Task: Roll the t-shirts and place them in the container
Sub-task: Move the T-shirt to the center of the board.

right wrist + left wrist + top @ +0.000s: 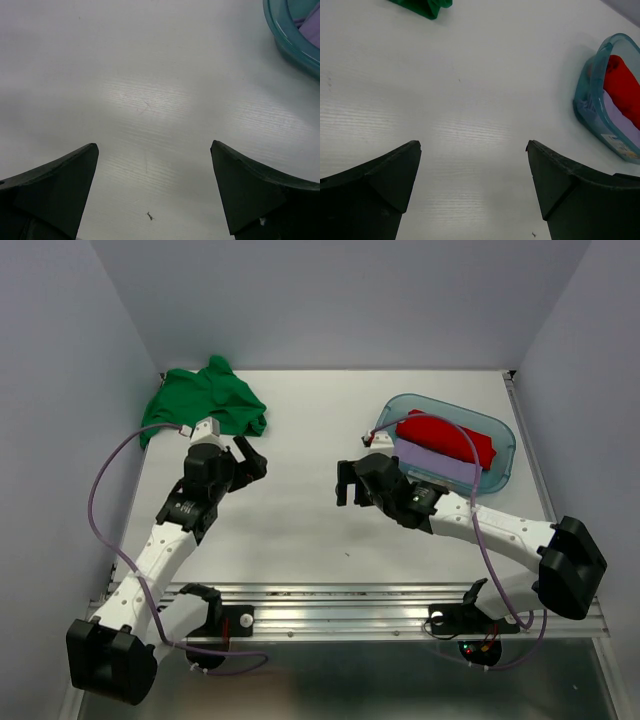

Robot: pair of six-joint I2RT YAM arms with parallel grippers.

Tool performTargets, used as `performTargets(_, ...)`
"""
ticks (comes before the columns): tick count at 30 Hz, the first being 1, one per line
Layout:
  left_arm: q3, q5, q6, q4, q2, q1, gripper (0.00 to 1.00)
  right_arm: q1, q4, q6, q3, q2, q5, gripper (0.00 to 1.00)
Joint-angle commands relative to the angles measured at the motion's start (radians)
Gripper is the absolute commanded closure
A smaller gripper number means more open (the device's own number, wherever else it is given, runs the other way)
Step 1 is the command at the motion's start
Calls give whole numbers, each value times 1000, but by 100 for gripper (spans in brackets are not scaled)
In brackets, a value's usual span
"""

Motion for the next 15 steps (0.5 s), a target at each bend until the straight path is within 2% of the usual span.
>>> performTargets(1, 21, -11, 29, 22, -44, -2, 1, 9, 56, 23, -12, -29, 10, 0)
performTargets(10, 37, -40, 35, 34, -27, -2, 1, 9, 70, 49, -21, -47, 116, 0)
performTargets(14, 73, -97, 44, 29, 17, -1, 1, 9, 116, 20, -27, -50, 121, 0)
performTargets(15, 111, -151, 35, -4, 61, 3, 1, 9, 130, -6, -36, -52, 95, 0)
